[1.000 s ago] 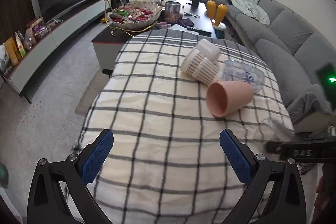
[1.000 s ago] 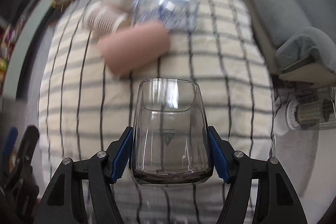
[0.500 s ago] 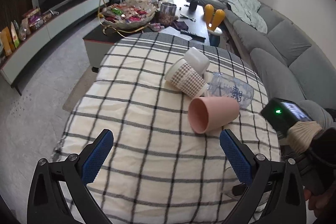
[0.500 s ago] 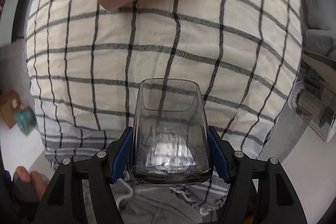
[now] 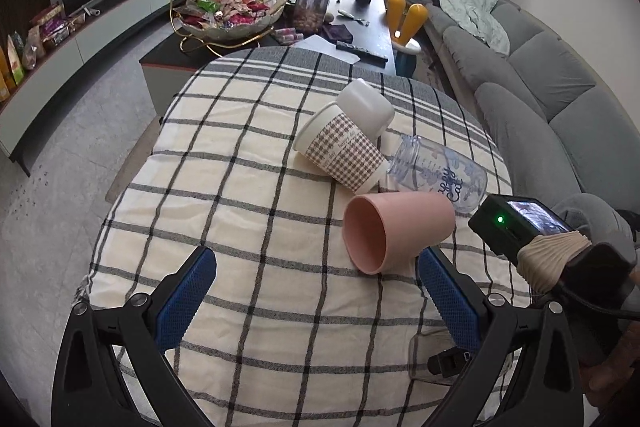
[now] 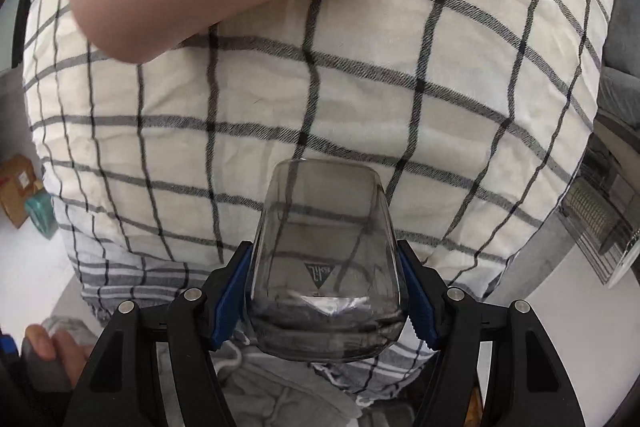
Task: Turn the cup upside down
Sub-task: 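Lift and rotate the glass cup with the right tool, opening downward, then set the inverted glass cup on the cloth and open the right tool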
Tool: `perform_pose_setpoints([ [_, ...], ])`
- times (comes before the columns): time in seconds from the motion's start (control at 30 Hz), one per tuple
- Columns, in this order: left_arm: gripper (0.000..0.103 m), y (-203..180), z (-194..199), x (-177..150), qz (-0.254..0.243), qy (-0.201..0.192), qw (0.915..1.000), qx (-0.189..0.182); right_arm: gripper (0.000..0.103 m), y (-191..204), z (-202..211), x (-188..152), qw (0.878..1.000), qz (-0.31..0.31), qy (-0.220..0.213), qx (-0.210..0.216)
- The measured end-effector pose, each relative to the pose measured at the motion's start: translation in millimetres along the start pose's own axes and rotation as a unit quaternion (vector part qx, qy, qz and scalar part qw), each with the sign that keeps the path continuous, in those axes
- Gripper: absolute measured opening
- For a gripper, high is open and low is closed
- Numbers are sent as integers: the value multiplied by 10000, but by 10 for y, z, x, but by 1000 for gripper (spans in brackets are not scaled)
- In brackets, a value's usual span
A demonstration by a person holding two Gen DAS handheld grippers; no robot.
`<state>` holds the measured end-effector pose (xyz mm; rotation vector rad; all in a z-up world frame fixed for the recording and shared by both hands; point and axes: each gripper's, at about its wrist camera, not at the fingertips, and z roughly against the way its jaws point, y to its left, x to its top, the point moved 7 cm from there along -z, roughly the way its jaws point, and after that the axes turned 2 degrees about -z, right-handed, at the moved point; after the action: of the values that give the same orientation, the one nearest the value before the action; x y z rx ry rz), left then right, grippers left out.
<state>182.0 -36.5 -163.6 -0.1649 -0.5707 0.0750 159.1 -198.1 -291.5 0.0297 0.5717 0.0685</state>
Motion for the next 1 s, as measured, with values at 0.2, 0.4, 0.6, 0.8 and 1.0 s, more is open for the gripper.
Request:
perform_pose_setpoints([
  [0.2,103,50,124,38,12,-148,9998,93,87,35,122,-112,9991,-32,-421,-26],
  [0.4,103,37,434,11,-265,-494,9981,255,89,73,467,-408,9866,-95,-1631,12],
  [0.6,103,87,702,-110,-545,-691,9951,462,90,125,830,-804,9449,-304,-3256,134],
  [0.8,103,163,880,-227,-623,-757,9929,675,90,91,1084,-1195,8811,-635,-4687,-13],
  [1.0,103,117,1106,-318,-789,-878,9903,737,93,-11,1247,-1612,8146,-1073,-5698,-151],
])
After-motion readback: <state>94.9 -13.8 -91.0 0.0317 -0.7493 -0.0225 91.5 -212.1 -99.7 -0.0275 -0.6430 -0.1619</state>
